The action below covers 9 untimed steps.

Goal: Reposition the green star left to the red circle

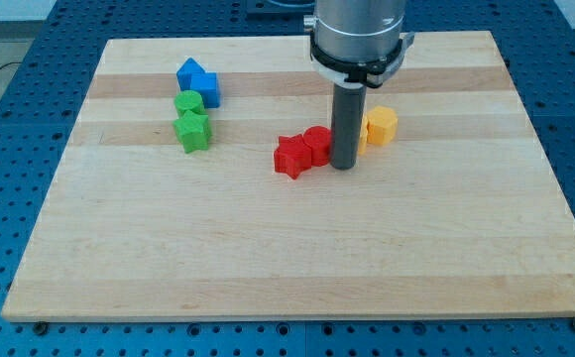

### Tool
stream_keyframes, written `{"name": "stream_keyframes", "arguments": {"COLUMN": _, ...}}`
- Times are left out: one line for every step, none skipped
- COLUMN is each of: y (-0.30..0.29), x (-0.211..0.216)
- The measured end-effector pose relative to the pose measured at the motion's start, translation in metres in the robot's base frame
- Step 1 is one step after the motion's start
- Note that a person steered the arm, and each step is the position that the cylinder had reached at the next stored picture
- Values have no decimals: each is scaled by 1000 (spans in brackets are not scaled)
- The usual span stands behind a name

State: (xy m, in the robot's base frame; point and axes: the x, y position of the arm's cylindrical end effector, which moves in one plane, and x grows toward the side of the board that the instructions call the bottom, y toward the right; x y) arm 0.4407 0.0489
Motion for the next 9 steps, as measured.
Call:
{"name": "stream_keyframes", "arguments": {"y": 1, "x": 14}}
{"name": "stream_keyframes", "arguments": {"y": -21, "x": 67}}
{"name": "stream_keyframes", "arguments": {"y": -113, "x": 79}}
{"name": "stream_keyframes", "arguments": {"y": -216, "x": 59}}
{"name": "stream_keyframes", "arguments": {"y": -277, "x": 15}}
{"name": "stream_keyframes", "arguments": {"y": -290, "x": -22}}
{"name": "stream_keyframes", "arguments": {"y": -277, "x": -38}}
{"name": "stream_keyframes", "arguments": {"y": -257, "x": -46}}
{"name": "stream_keyframes", "arguments": {"y": -252, "x": -50}}
